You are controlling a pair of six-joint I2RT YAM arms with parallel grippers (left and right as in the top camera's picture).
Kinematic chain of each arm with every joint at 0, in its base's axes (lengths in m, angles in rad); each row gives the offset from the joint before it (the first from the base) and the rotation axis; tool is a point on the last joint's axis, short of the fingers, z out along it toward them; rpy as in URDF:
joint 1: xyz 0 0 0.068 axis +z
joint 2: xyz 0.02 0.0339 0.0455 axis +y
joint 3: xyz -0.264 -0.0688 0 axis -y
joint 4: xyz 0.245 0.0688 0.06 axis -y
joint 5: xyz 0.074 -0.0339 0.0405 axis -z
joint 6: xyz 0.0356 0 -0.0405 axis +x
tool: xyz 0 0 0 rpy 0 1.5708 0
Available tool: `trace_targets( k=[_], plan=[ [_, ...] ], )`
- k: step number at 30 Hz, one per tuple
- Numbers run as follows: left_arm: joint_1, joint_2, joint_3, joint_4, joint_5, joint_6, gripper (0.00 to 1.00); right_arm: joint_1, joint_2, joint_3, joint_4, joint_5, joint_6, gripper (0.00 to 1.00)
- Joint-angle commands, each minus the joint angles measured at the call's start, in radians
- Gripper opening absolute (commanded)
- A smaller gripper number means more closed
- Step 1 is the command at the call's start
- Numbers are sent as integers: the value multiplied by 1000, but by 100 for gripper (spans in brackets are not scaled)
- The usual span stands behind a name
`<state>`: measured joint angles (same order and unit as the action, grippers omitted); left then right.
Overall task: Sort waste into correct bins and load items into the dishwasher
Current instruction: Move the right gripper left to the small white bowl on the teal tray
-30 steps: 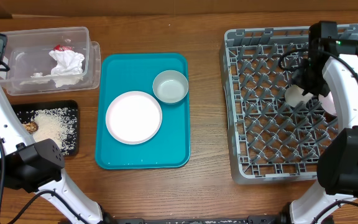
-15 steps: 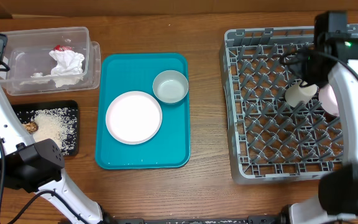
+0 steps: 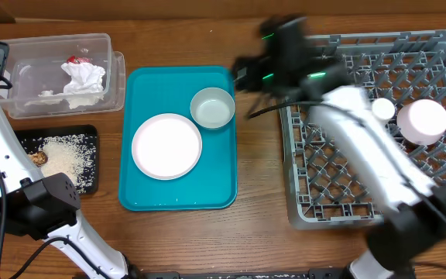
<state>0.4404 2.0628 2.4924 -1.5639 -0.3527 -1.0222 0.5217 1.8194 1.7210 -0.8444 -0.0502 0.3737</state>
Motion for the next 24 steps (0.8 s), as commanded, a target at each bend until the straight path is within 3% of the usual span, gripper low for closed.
trace_targets(
  k=[1, 11, 20, 24],
  plan=[
    [-2, 5, -4, -1, -20, -10, 100, 108, 110, 0, 22, 212, -15, 82],
    [-2, 5, -4, -1, -19, -10, 100, 258, 302, 1, 166, 259, -102, 78],
    [-2, 5, -4, -1, -20, -10, 100, 275, 394, 0, 193, 267, -120, 72],
    [-2, 5, -4, -1, -20, -10, 100, 282, 416, 0, 185, 267, -119, 63]
  ],
)
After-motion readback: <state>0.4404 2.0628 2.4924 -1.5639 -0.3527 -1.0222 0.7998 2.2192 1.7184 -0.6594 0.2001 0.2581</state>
